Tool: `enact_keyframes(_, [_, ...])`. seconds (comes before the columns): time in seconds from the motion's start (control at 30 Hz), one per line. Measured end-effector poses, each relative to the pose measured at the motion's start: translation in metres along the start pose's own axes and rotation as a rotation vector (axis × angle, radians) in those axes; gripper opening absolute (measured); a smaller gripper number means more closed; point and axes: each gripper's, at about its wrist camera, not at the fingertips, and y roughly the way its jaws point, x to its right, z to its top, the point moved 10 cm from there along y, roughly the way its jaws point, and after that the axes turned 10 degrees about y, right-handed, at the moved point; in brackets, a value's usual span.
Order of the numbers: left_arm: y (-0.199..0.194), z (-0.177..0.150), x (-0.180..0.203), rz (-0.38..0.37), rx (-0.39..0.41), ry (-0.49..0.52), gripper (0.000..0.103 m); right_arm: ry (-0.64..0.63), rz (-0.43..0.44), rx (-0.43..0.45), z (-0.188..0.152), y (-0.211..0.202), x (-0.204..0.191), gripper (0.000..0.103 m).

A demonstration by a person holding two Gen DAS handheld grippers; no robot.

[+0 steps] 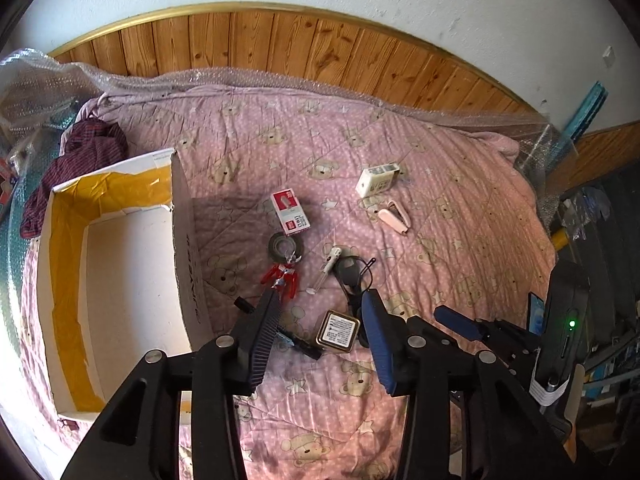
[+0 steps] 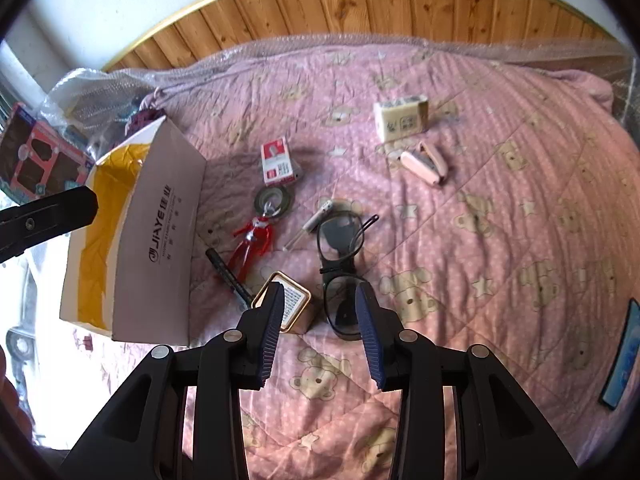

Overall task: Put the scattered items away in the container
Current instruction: 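Grasp the gold square tin with the left tool while the right tool grasps the black glasses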

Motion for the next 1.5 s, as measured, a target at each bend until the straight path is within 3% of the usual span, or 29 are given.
enact_keyframes(0.37, [0.057,-0.007,-0.016,-0.003,-0.105,-0.052,0.049,0.008,-0.001,-0.121,0.000,0.061,0.014,0.042])
enact_keyframes(0.6, [0.110,-0.038,-0.022,-0.062,-0.244,-0.120,0.049,0.003,0.009,-0.192,-0.008,0.093,0.018,0.043])
enact_keyframes(0.83, [0.139,-0.060,-0.037,-0.040,-0.323,-0.169,0.049,0.009,0.007,-0.200,-0.002,0.113,0.022,0.058])
enact_keyframes(0.9, [0.146,-0.066,-0.042,-0.036,-0.343,-0.187,0.049,0.000,0.012,-0.187,0.002,0.116,0.022,0.058])
enact_keyframes(1.03, [0.158,-0.073,-0.044,-0.029,-0.369,-0.184,0.049,0.066,0.014,-0.209,0.005,0.127,0.036,0.047])
enact_keyframes(1.17, [0.163,-0.074,-0.043,-0.031,-0.377,-0.200,0.049,0.123,0.040,-0.174,0.017,0.117,0.049,0.033])
enact_keyframes(1.37, [0.141,-0.053,-0.009,-0.117,-0.288,-0.095,0.053,0.221,0.086,-0.178,0.025,0.111,0.071,0.032])
enact_keyframes(1.5, [0.149,-0.058,0.025,-0.191,-0.319,-0.005,0.058,0.244,0.100,-0.177,0.024,0.113,0.072,0.034])
